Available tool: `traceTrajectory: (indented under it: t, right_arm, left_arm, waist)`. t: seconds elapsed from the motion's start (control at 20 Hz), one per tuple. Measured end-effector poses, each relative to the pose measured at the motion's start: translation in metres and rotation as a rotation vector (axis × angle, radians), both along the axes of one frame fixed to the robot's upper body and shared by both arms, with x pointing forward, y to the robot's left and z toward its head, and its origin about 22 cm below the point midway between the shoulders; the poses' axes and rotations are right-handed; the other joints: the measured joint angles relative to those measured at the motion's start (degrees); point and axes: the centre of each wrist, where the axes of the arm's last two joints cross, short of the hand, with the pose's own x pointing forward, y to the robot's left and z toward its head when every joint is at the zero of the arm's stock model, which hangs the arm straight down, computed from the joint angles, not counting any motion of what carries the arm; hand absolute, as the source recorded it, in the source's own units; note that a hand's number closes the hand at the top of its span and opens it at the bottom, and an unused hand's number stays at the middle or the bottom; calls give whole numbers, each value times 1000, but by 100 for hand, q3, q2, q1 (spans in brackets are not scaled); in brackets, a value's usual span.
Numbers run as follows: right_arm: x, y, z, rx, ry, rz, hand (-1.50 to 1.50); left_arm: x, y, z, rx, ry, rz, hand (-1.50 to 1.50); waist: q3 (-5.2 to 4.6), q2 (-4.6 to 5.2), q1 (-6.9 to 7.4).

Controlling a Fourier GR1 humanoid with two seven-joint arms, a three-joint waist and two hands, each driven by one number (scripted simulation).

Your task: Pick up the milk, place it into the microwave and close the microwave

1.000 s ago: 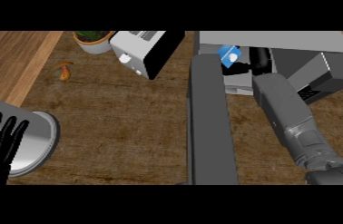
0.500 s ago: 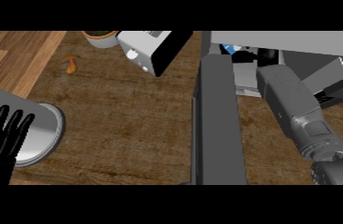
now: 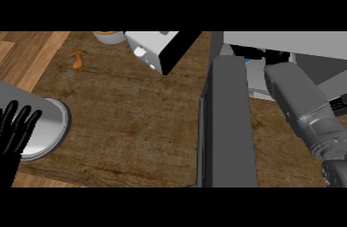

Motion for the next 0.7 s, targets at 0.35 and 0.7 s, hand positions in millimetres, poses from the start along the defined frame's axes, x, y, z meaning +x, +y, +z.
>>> traceTrajectory:
  t: [0.35, 0.7]
  right_arm:
    - [1, 7, 0, -39, 44, -40, -150]
    - [0, 23, -5, 86, 109, 81, -150]
  left_arm:
    - [11, -8, 2, 24, -8, -19, -150]
    - [17, -16, -1, 28, -4, -43, -150]
  waist:
    - [5, 57, 62]
    - [17, 46, 48]
